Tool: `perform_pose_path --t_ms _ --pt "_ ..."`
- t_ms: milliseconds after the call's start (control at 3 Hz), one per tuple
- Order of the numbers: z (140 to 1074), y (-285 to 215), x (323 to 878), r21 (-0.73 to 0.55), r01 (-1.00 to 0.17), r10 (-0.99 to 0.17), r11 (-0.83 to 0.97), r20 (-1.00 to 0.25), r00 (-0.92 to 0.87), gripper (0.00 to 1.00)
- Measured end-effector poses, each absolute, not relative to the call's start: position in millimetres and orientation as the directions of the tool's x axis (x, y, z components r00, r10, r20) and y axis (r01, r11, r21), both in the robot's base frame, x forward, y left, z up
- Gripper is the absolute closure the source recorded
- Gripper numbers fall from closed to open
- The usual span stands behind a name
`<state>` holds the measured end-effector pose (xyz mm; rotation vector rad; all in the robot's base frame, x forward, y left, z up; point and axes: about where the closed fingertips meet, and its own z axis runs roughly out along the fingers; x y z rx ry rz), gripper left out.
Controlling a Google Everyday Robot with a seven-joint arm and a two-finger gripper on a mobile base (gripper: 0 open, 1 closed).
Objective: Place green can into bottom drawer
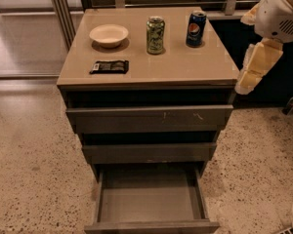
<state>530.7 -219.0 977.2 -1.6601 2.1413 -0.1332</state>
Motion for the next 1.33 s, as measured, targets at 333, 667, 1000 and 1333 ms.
perform_pose_path --t_ms 333,667,1000,1333 --pt "976.5 -203.5 601.0 -0.354 -0.891 -0.928 0.283 -0.335 -0.161 0.0" --pt "975.8 -174.4 668.6 -0.379 -0.882 -0.902 0.28 -0.42 -0.106 0.0" --pt "992.5 -177.6 679.7 -0.409 -0.863 -0.892 0.295 -0.441 -0.096 0.0" --pt "992.7 -177.6 679.6 -0.409 -0.863 -0.892 0.295 -0.441 -0.096 0.0"
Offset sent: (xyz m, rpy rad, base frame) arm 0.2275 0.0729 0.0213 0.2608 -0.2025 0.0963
